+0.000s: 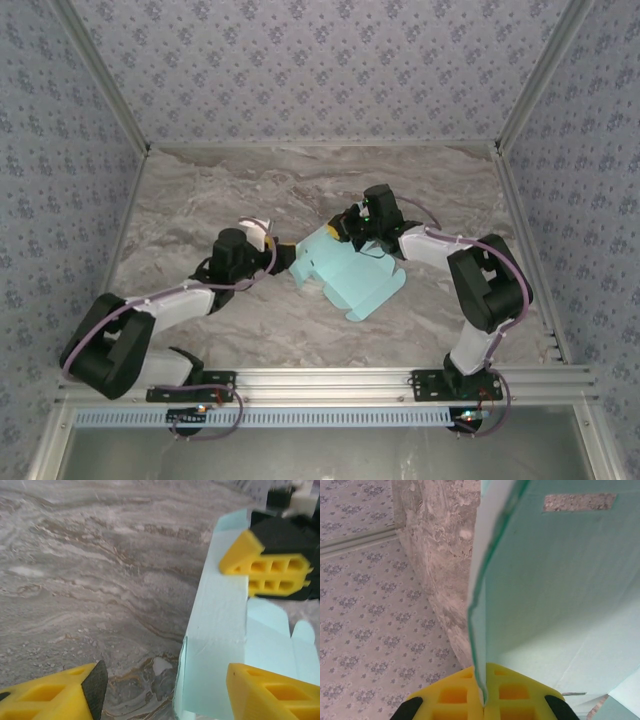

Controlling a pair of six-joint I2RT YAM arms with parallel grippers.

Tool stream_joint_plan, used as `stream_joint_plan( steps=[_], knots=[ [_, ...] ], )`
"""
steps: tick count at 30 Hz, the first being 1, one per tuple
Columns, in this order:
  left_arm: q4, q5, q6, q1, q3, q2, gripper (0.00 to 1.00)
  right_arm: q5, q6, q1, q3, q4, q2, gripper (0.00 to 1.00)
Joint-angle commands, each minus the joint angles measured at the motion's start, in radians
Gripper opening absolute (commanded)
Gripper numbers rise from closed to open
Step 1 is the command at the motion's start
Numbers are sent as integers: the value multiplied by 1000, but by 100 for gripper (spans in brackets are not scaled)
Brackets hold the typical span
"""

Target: Fold the paper box

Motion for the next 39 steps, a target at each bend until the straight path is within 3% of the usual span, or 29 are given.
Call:
stream_joint_plan(
  steps=[1,6,12,21,25,35,39],
  knots=[
    [-61,50,79,-13,64,55,65,-23,-17,0,-7,38,-12,7],
    [-107,126,87,-17,132,123,63,-22,-12,1,-4,38,-10,7],
    [-126,135,63,-19,158,158,63,-9,6,4,-20,87,-7,7],
    [10,234,26,-54,92,139,62,-18,-13,-12,-70,250,12,6],
    [-55,185,76,-73,102,128,61,-24,-62,-23,-113,360,4,5],
    [125,129,-35,-92,-93,-11,64,-129,-152,-83,-176,586,48,1],
    [5,19,-8,-134,-129,-112,67,-174,-141,-111,-186,643,83,1]
  ],
)
